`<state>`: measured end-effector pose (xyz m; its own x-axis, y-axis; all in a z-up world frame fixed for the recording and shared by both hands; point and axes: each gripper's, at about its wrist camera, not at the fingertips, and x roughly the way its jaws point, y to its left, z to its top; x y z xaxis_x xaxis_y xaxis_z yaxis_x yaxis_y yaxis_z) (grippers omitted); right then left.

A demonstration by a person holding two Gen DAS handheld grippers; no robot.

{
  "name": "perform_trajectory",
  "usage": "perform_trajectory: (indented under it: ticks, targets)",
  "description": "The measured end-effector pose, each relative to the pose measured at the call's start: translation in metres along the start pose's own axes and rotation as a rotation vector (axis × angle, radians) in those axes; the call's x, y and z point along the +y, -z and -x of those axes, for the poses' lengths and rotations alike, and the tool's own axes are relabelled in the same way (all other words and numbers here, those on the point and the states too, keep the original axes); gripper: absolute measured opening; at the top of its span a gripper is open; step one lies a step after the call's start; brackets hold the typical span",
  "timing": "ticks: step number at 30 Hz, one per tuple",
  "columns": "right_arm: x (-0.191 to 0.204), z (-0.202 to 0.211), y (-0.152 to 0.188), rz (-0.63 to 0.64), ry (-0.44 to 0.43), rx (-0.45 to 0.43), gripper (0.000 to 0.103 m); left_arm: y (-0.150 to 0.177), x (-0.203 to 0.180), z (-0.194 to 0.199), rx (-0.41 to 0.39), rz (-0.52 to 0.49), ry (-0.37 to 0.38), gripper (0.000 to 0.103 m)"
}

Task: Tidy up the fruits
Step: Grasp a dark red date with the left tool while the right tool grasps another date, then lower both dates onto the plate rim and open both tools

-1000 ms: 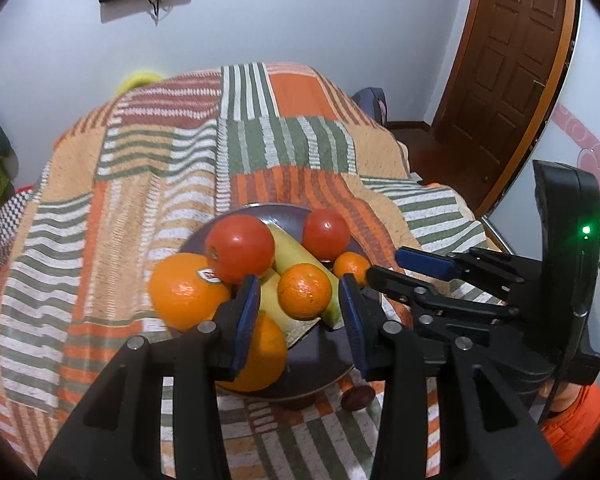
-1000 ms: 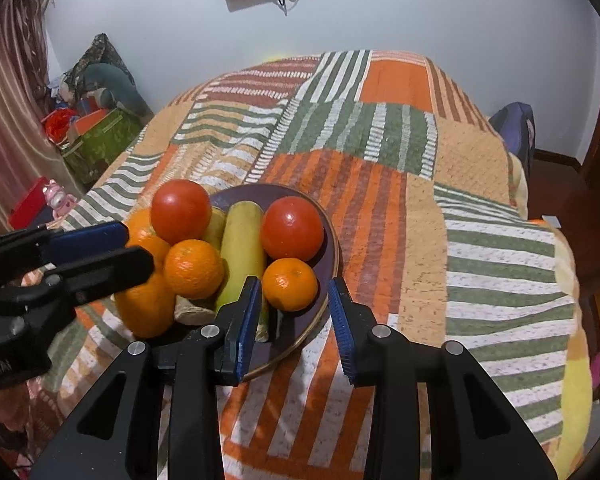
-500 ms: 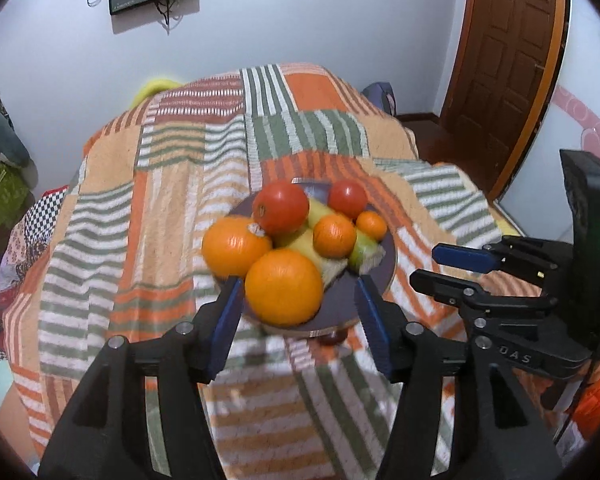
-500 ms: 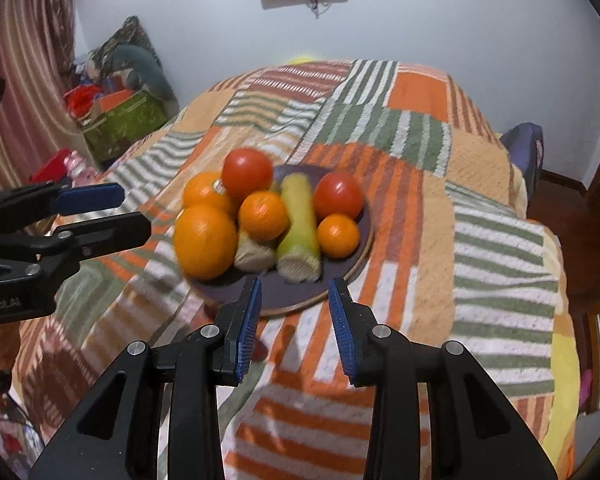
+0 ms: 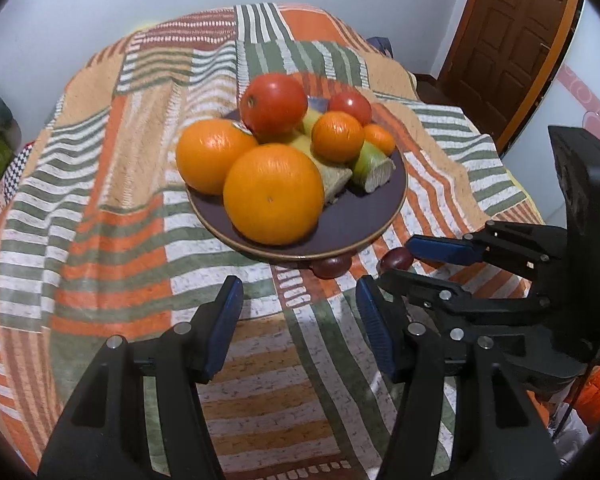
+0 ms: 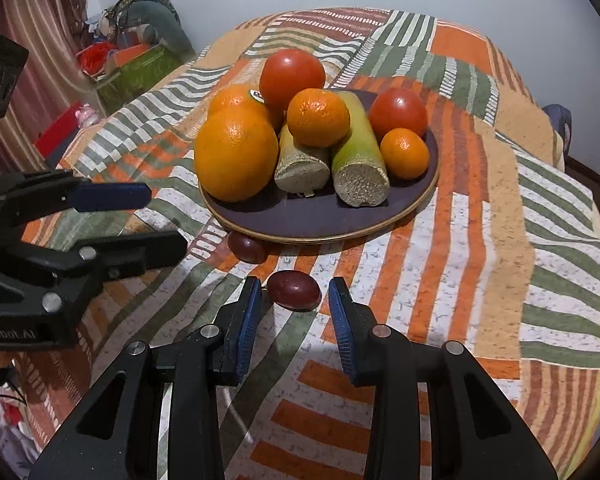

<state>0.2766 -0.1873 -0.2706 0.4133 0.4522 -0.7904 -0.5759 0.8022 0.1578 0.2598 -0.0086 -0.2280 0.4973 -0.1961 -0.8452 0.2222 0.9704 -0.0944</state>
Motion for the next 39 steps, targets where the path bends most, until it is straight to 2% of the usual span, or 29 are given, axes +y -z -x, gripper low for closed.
perform_trajectory:
  ticks: [3,4,5,13,26,29,39]
  targets:
    - [0.002,-0.001,0.0,0.011,-0.004,-0.004,0.032,0.001,-0.002,-0.009,0.017,-0.004,0.008,0.058]
    - [0.004,0.0,0.003,0.013,-0.007,-0.006,0.027,0.001,-0.003,-0.01,0.02,-0.002,0.011,0.058]
    - [0.003,0.001,0.004,0.016,-0.009,-0.005,0.025,0.0,-0.004,-0.014,0.026,0.002,0.02,0.055]
    - [-0.012,0.014,0.009,-0.035,-0.013,-0.037,0.025,-0.004,-0.015,-0.032,0.063,-0.016,0.048,0.037]
    - [-0.03,0.029,0.013,-0.094,-0.001,-0.07,0.025,-0.012,-0.022,-0.051,0.07,-0.007,0.032,0.037]
    - [-0.029,0.03,0.012,-0.093,-0.004,-0.077,0.025,-0.012,-0.021,-0.051,0.065,-0.006,0.021,0.029]
    - [-0.026,0.034,0.003,-0.083,-0.011,-0.102,0.025,-0.006,-0.019,-0.04,0.056,-0.007,0.035,0.029]
